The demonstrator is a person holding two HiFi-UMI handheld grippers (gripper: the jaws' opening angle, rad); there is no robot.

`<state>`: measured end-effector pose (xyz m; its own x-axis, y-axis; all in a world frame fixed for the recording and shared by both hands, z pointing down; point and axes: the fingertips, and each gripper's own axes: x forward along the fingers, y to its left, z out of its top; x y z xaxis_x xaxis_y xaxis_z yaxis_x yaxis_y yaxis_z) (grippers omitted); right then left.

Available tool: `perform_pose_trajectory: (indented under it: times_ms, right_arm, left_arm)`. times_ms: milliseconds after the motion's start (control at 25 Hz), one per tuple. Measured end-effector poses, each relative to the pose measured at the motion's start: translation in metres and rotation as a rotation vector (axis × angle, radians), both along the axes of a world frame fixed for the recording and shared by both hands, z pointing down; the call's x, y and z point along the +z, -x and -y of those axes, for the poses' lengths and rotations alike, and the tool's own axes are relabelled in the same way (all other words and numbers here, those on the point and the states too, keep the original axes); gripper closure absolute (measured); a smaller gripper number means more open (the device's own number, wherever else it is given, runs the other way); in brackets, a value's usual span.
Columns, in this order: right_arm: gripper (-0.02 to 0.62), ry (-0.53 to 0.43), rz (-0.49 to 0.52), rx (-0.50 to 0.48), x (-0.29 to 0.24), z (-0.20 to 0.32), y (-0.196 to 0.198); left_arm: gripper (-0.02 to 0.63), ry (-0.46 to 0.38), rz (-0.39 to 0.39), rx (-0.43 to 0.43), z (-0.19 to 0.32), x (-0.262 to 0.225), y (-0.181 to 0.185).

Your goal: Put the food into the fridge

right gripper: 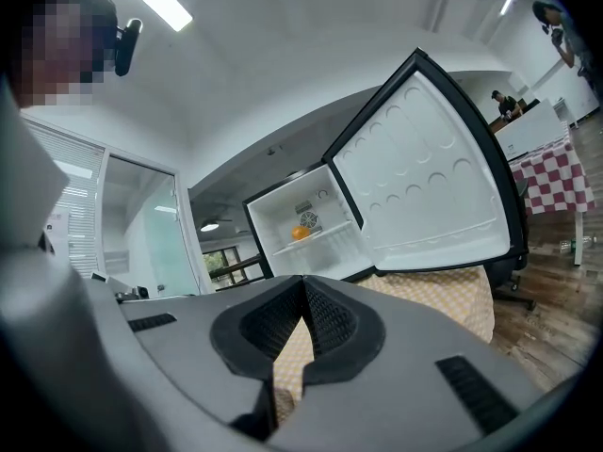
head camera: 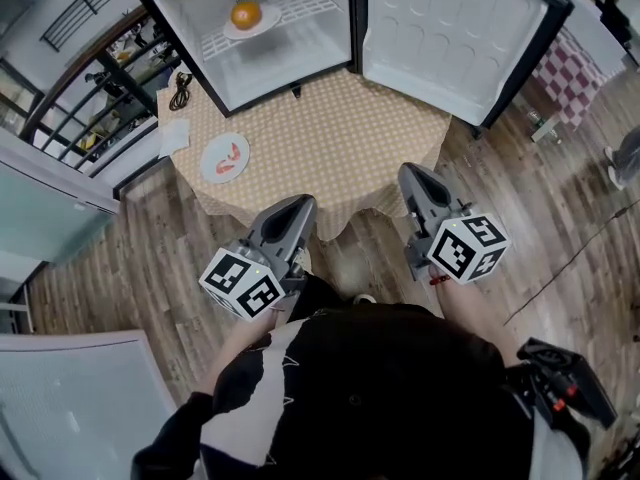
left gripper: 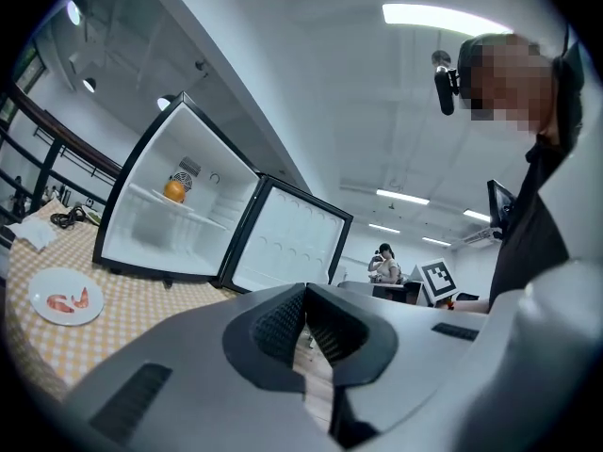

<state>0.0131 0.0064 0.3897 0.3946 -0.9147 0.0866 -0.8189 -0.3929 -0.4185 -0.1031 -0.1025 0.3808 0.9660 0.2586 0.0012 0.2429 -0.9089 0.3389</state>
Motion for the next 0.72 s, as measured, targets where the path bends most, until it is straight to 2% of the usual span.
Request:
perform_pose_trajectory:
  times_ms: [440, 720]
  right_arm:
    - [0.578, -0.003, -0.012, -0.014, -0.007, -0.007, 0.006]
    - [0.578, -0.006, -0.012, -0.014, -0.004, -0.013, 0.006]
  left_arm:
    - [0.592, -0.015, 0.003, 0.004, -0.012, -0.002, 0.003]
    - [0.592, -0.060, 0.005, 0.014, -0.022, 0.001, 0.004]
